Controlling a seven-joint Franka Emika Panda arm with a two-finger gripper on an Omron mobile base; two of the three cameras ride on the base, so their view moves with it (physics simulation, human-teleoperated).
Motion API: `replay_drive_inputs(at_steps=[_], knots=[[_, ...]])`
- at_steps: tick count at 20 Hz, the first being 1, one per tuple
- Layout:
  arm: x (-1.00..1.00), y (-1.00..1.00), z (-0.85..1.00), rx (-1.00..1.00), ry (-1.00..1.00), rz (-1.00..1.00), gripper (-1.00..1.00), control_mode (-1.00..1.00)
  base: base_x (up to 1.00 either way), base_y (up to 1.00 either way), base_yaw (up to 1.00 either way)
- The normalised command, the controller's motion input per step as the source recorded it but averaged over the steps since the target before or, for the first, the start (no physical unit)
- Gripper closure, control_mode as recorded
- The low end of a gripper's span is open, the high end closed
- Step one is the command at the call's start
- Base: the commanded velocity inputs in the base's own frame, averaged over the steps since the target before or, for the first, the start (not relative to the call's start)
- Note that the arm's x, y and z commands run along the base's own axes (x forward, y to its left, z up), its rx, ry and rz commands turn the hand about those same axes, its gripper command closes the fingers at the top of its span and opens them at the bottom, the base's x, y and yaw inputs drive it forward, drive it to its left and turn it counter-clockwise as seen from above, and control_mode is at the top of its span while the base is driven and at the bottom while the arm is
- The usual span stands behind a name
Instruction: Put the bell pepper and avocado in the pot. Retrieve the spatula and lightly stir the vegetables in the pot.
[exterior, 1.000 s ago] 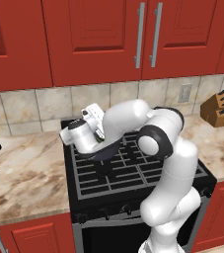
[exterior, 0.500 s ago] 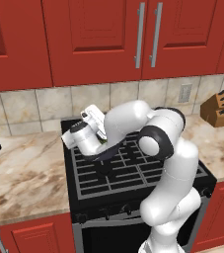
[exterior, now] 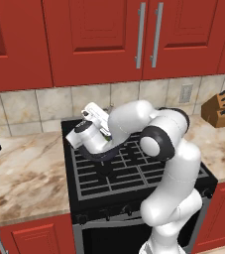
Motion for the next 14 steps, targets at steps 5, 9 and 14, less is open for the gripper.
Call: replay_drive_inputs(at_steps=[5,9,14], knots=[[0.01,0.0,0.0,0.0,0.0,0.0,1.0,-1.0,0.0,0.0,0.0],[0.21,0.0,0.0,0.0,0.0,0.0,1.0,-1.0,0.0,0.0,0.0],[0.26,0.0,0.0,0.0,0.0,0.0,1.0,-1.0,0.0,0.0,0.0]])
